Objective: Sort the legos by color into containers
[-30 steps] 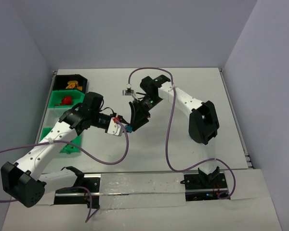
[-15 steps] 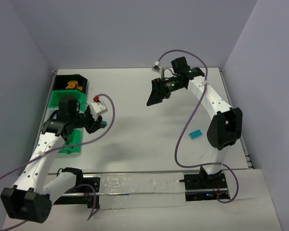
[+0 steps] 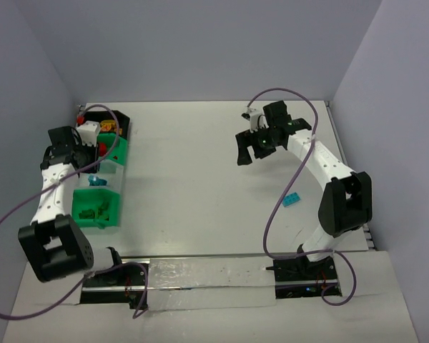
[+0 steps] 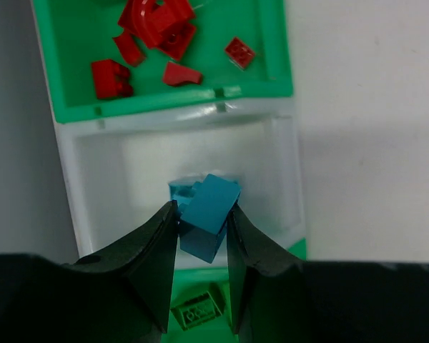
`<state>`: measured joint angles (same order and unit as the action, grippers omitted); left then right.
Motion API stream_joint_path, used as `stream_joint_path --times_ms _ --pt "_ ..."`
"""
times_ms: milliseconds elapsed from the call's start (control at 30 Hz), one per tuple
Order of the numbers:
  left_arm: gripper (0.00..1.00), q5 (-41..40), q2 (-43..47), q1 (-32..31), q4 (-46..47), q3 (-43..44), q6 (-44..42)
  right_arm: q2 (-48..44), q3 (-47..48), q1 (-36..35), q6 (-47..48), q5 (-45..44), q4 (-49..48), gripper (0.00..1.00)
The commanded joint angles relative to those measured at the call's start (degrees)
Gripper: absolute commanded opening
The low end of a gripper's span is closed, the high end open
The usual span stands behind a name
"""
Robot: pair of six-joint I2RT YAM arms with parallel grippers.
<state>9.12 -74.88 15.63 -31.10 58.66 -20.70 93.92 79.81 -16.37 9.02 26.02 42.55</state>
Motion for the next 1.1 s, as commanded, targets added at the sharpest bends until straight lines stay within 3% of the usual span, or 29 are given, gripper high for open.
stream_joint_path --times_ms 0,233,433,533,667,800,933,1067 --pt "0.00 -4.32 -6.94 1.83 4.94 6.54 2.20 -5.06 -2.96 1.60 1.77 -7.14 -3.35 0.90" --pt "0.00 -7.98 -14.69 4.01 5.80 11.99 1.75 -8.09 -7.09 5.71 4.22 -9.24 -2.38 0.91" --pt "0.04 -8.64 -13.41 6.43 5.61 8.94 -1.27 -9.49 -9.32 8.80 7.63 -10.02 -0.72 0.91" --pt "0.13 -8.48 -12.10 6.90 5.33 7.13 -2.45 -10.00 -10.03 9.36 9.84 -10.47 0.02 0.91" --pt "0.44 -7.11 -10.12 7.48 4.48 5.16 -3.99 -10.16 -9.85 9.69 13.36 -11.16 2.87 0.91" --pt "0.61 -5.74 -9.06 7.73 2.92 5.12 -4.84 -10.09 -9.39 9.86 15.65 -12.45 6.34 0.91" --pt "0.74 -3.93 -7.89 7.74 1.38 6.58 -4.78 -10.78 -11.90 10.04 16.64 -13.12 8.52 0.91" --pt "0.80 1.24 -6.42 7.51 -0.10 8.71 -3.38 -11.47 -16.08 10.22 17.17 -16.17 8.95 0.91"
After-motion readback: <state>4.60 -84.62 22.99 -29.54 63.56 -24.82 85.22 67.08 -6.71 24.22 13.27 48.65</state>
